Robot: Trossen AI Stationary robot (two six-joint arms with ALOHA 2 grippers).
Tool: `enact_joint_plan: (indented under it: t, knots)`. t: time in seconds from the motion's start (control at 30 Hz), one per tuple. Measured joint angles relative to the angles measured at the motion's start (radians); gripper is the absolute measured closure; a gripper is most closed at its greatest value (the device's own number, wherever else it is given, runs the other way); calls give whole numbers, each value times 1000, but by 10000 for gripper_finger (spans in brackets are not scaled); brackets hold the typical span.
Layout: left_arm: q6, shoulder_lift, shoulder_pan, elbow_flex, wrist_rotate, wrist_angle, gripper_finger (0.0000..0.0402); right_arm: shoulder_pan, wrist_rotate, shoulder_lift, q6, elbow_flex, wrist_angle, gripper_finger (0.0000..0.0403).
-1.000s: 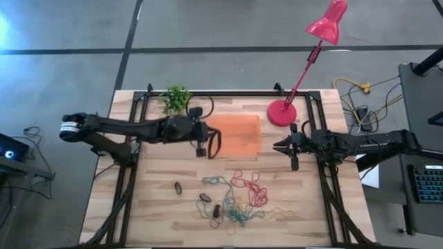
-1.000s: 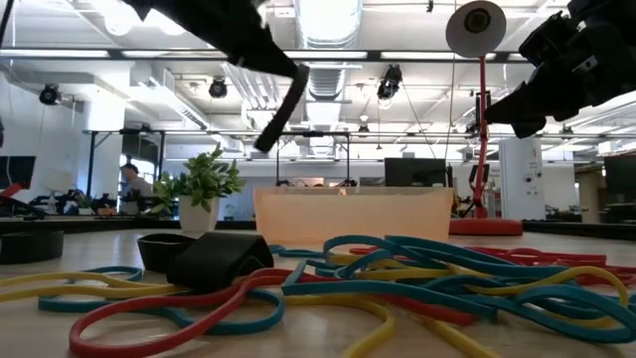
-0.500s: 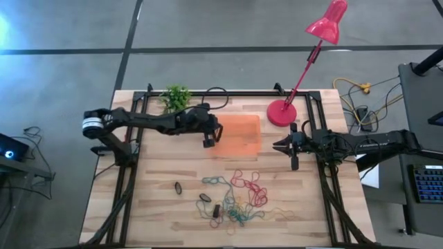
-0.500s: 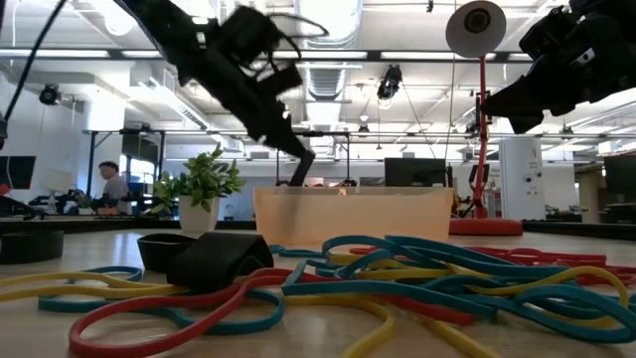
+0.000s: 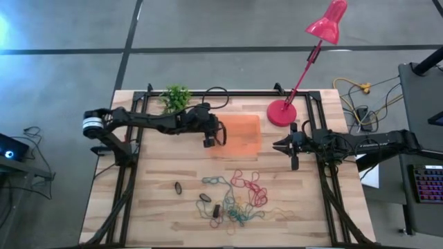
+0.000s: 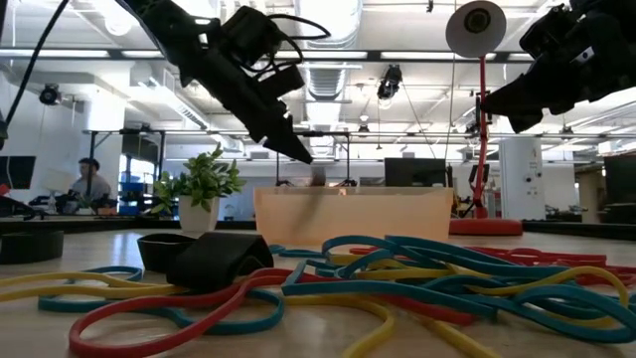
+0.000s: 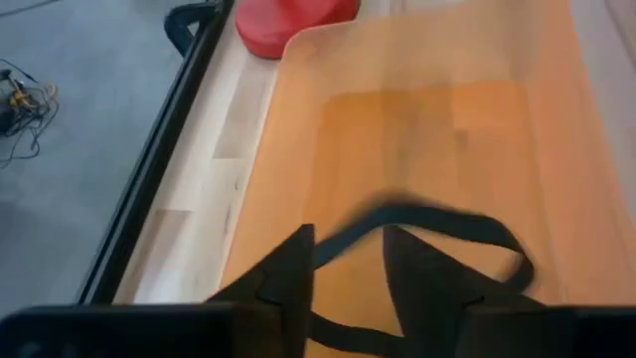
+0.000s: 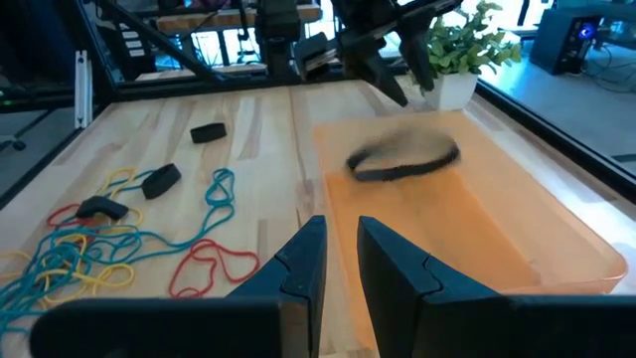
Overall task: Pick and place rubber bands into bin
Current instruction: Put the large black rubber band into the bin, then put the top black rubber band into the bin
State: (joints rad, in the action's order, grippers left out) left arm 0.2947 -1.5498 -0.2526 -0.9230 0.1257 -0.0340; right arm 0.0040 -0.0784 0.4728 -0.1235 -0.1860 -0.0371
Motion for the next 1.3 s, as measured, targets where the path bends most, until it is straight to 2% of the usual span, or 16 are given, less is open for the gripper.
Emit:
enact_joint_plan:
  t: [0.13, 0.23, 0.43, 0.57, 0.73, 1.0, 1.17, 1.3]
  knots:
    - [0, 27, 0, 0, 1, 34, 257, 0, 0, 0, 0, 0, 0, 351]
    - [0, 60, 5, 0, -9, 137, 251, 0, 0, 0, -5, 0, 0, 351]
    - [-73, 203, 44, 2, -146, 455, 251, 0, 5, 2, -3, 0, 3, 351]
    - [-175, 290, 133, 29, -223, 533, 251, 0, 3, 2, 15, 1, 3, 351]
    - [-253, 344, 297, 83, -223, 567, 252, 0, 0, 11, 20, 3, 0, 351]
    - [-444, 320, 473, 130, -215, 598, 252, 0, 0, 14, 21, 3, 1, 351]
    - [-541, 242, 532, 143, -207, 676, 252, 0, 0, 14, 21, 3, 1, 351]
    - [-551, 180, 550, 142, -198, 673, 252, 0, 0, 14, 19, 3, -3, 351]
